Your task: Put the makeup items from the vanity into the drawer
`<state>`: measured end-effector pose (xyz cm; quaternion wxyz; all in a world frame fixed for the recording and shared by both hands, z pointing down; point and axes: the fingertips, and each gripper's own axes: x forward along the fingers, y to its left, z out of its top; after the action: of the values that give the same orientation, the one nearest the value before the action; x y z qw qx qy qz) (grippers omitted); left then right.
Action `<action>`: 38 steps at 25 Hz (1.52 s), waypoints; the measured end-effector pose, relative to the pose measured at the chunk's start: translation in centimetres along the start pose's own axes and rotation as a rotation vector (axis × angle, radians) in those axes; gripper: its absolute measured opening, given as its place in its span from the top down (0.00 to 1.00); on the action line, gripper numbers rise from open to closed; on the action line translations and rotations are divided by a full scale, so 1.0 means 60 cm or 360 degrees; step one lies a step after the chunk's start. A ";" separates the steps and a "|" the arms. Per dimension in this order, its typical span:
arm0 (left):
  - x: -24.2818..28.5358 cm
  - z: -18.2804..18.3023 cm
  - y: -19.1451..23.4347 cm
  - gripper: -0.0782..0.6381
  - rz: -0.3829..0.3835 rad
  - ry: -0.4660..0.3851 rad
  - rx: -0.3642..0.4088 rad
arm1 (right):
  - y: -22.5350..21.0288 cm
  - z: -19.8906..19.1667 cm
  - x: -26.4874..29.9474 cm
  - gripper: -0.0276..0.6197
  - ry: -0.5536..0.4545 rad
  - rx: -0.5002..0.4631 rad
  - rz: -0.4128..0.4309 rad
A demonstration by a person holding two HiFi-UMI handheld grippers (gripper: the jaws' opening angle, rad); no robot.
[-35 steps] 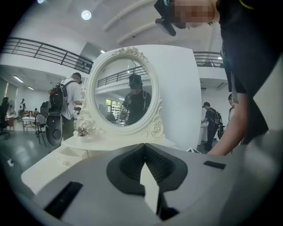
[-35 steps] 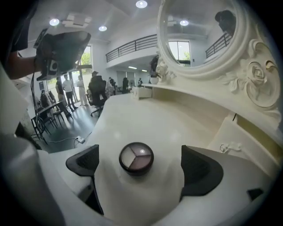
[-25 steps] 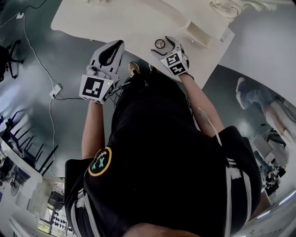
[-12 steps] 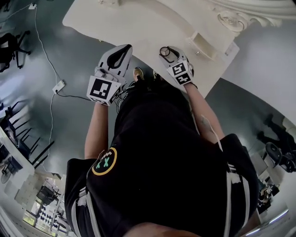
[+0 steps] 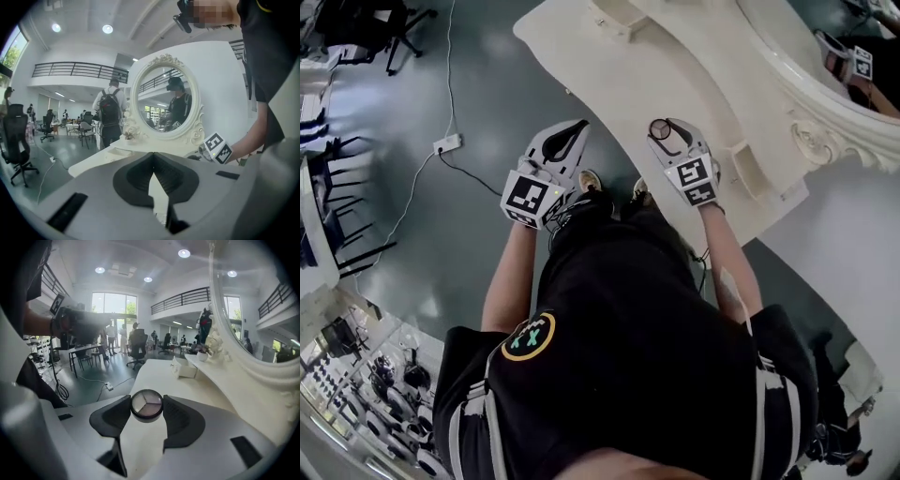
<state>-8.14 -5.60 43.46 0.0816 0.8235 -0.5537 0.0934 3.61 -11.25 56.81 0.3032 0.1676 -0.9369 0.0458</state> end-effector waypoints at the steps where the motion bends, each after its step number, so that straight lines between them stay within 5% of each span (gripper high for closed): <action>1: -0.016 0.000 0.017 0.87 0.0043 -0.0003 -0.0004 | 0.005 0.025 0.009 0.59 -0.0019 -0.0037 0.0024; 8: -0.103 -0.019 0.157 0.87 0.0170 -0.0044 -0.0035 | 0.067 0.155 0.098 0.59 -0.0071 -0.0152 0.0074; 19: -0.133 -0.023 0.349 0.87 -0.0023 -0.0109 -0.0039 | 0.097 0.303 0.219 0.59 -0.0051 -0.0087 -0.0121; 38: 0.109 0.038 0.408 0.87 -0.0257 -0.0020 0.0084 | -0.175 0.326 0.294 0.59 -0.0128 0.0159 -0.0338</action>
<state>-28.29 -21.15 43.61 0.0636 0.8678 -0.4834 0.0959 -17.02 -29.83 51.02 0.2598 0.2825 -0.9219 0.0531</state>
